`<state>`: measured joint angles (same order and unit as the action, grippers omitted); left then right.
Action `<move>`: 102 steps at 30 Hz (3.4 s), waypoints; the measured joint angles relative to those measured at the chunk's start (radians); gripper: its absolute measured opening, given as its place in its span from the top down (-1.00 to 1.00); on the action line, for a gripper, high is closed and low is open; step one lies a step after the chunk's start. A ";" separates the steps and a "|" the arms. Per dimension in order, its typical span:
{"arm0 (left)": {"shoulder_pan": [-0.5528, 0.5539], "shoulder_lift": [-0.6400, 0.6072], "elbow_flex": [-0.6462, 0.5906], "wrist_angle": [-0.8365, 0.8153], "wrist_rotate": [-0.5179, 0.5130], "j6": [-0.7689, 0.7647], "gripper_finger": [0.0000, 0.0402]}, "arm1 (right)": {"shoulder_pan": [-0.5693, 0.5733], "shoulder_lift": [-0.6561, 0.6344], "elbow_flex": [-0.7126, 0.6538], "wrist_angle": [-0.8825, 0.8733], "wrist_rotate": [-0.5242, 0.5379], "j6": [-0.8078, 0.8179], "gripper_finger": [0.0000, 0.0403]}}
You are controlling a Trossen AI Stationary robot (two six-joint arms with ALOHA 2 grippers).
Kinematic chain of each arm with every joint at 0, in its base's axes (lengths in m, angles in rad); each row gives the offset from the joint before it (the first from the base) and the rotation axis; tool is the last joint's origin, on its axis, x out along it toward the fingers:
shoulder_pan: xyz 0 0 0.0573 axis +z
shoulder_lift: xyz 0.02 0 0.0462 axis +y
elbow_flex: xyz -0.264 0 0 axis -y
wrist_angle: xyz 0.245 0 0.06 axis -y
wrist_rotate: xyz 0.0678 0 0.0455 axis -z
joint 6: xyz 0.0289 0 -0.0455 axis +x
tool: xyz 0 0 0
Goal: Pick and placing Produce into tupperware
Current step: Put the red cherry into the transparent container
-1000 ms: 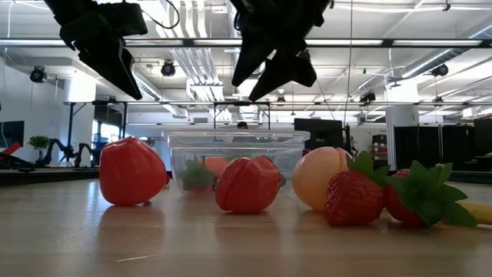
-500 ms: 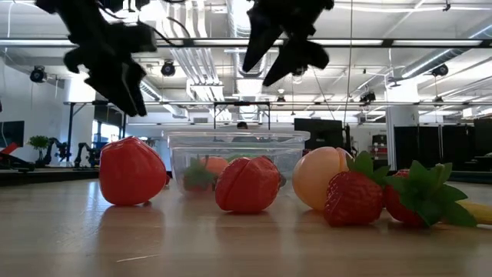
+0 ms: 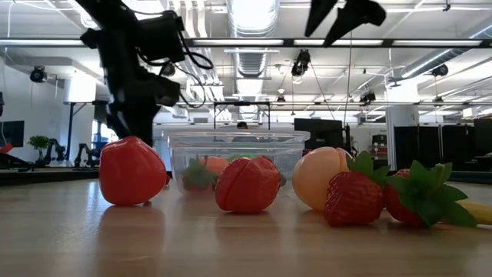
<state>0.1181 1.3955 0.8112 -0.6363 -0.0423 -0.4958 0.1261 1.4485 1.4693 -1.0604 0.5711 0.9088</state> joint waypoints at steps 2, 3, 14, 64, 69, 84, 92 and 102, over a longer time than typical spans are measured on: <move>0.000 0.023 0.021 0.016 -0.031 -0.046 -0.18 | 0.000 -0.019 0.000 -0.045 0.032 0.000 -0.12; 0.000 0.033 0.031 0.012 -0.056 -0.069 -0.18 | 0.000 -0.027 0.000 -0.061 0.050 0.000 -0.12; 0.008 0.084 0.079 -0.002 -0.176 -0.310 -0.18 | -0.042 -0.032 -0.013 -0.111 0.140 0.108 -0.12; 0.014 0.235 0.065 0.109 -0.172 -0.302 0.12 | -0.159 -0.008 -0.019 -0.106 0.136 0.075 -0.12; 0.014 0.238 0.065 0.110 -0.170 -0.302 0.12 | -0.159 -0.008 -0.019 -0.106 0.136 0.077 -0.12; 0.014 0.240 0.065 0.126 -0.167 -0.277 0.45 | -0.159 -0.008 -0.019 -0.105 0.136 0.078 -0.12; 0.014 0.241 0.065 0.125 -0.149 -0.276 0.55 | -0.159 -0.008 -0.019 -0.105 0.136 0.078 -0.12; 0.012 0.212 0.086 0.069 -0.117 -0.277 0.65 | -0.159 -0.008 -0.019 -0.106 0.133 0.077 -0.12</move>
<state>0.1299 1.6079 0.8970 -0.5674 -0.1595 -0.7727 -0.0326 1.4406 1.4502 -1.1667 0.7040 0.9858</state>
